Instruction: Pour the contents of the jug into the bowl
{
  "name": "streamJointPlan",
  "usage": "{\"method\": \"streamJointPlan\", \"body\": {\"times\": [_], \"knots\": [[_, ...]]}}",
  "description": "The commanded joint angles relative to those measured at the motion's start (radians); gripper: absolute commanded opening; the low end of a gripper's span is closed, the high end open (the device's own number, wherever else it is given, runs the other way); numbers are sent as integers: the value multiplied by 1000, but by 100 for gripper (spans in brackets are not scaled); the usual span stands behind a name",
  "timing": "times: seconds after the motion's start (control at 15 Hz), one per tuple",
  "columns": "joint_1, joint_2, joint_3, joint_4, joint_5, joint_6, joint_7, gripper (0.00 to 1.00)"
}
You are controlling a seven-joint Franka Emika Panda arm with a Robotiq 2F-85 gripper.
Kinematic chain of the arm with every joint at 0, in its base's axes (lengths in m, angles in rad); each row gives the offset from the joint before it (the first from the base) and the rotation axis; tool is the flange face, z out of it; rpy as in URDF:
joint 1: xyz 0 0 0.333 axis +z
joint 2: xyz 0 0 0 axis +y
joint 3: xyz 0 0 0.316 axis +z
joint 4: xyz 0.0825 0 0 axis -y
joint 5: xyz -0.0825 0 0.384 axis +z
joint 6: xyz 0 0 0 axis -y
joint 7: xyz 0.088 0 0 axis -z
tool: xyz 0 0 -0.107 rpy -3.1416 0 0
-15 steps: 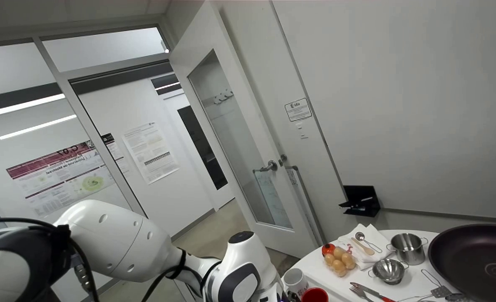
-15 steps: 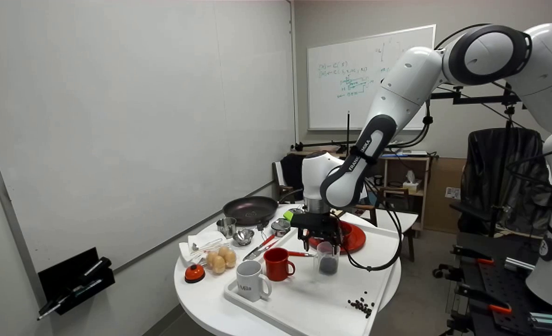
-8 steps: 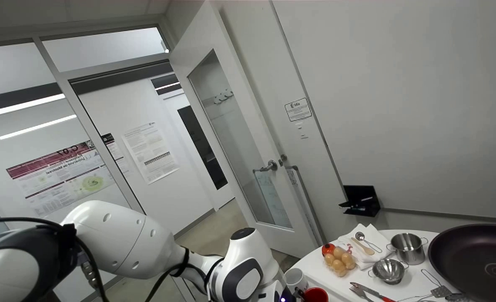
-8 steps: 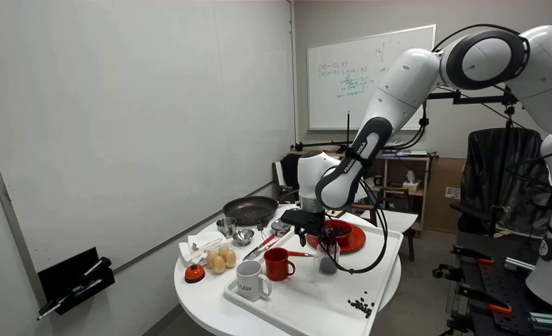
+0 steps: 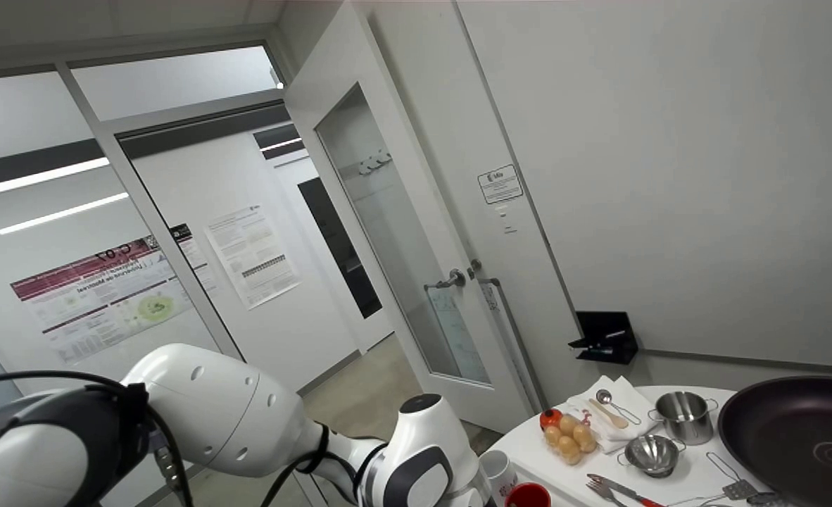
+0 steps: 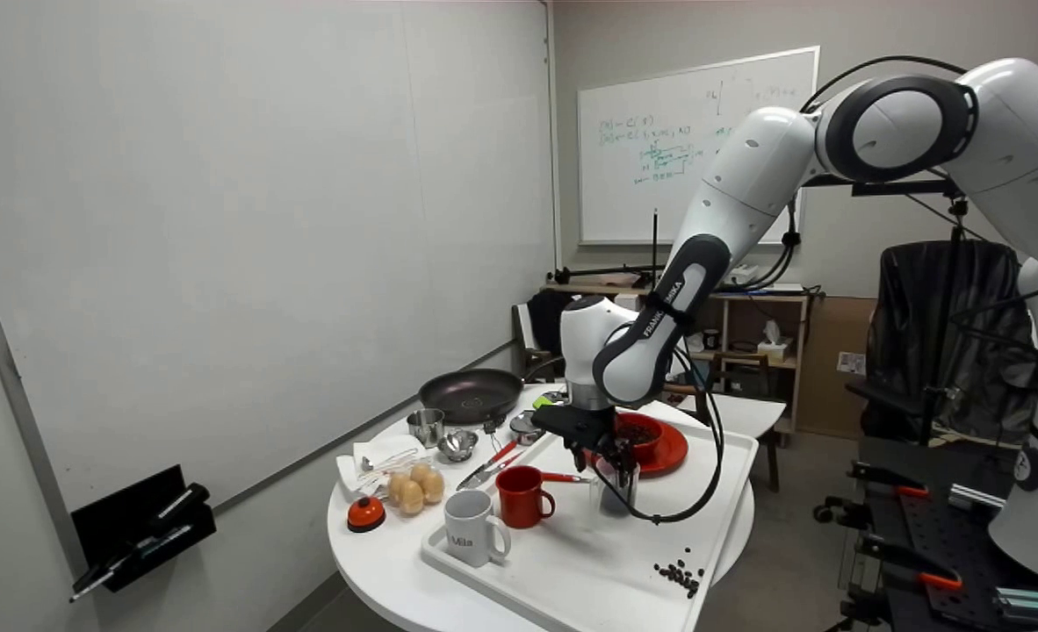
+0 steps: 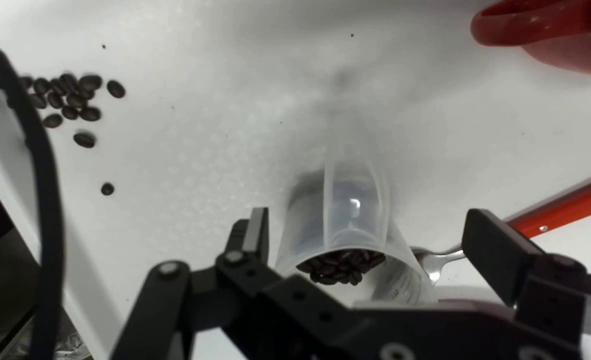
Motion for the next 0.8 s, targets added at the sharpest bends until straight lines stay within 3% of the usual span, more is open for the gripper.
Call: {"method": "streamJointPlan", "body": {"times": [0.0,0.13,0.6,0.67,0.73], "knots": [[-14,24,11,27,16,-19,8,73],[-16,24,13,24,15,-15,4,63],[-34,11,33,10,24,-22,-22,9],[-39,7,40,8,26,-29,-29,6],[-44,3,45,5,26,-37,-37,9]]}}
